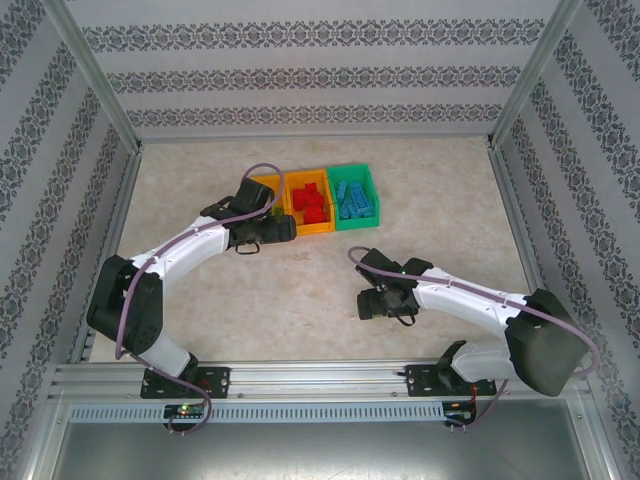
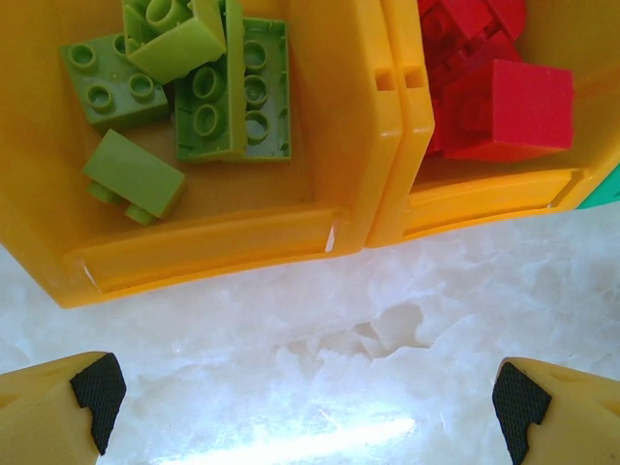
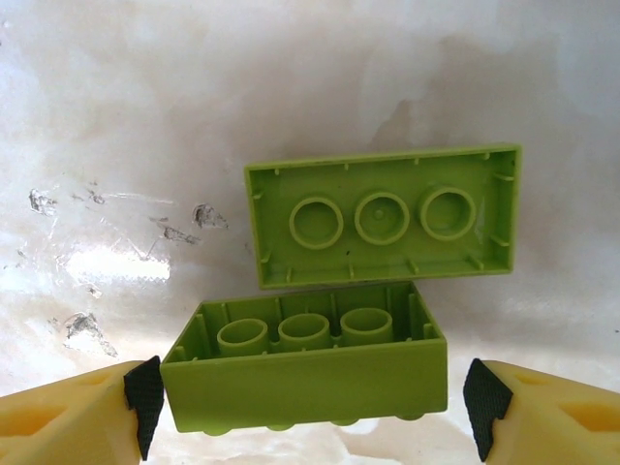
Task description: Sort the legos into containers by color
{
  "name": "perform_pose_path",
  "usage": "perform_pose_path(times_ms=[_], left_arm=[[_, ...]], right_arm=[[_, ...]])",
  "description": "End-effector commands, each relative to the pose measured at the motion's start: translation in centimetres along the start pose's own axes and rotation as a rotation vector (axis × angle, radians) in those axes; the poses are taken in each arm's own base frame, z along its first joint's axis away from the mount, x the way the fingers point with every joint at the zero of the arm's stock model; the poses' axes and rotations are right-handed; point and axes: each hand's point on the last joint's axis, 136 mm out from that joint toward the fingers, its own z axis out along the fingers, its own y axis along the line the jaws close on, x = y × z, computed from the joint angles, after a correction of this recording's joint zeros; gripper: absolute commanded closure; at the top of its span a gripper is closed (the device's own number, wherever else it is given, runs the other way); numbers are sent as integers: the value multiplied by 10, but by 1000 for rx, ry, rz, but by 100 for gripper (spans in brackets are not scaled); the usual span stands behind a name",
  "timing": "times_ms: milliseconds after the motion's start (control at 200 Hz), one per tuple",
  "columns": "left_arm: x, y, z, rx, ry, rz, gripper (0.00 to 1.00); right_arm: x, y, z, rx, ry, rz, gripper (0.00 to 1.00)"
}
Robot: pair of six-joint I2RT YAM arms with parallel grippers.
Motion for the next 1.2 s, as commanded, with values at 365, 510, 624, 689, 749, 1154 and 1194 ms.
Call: perform_pose_path(times_ms=[365,510,624,689,749,1154,1194], left_arm=[[-4,8,-12,-30,-47,-12,1],[-2,13,-14,-46,-49,-15,1],[0,19,-19,-68,-64,-24,1],[2,24,-22,-83,-78,-33,1],[4,27,-26,-89,-92,-40,1],[44,66,-41,-153,-98,-51,1],[50,69,-41,-156,-91,-39,1]], right_arm=[[-7,6,3,48,2,-41,38],[-15,18,-16,12,-36,-53,49],[-38,47,-49,-126,-141,-56,49],[-57,66,-70,-217,-211,-63,48],[-75,86,-89,-298,-261,-81,48],[-208,195,-137,-646,-350,-114,49],[-220,203,-137,-683,-346,-102,49]])
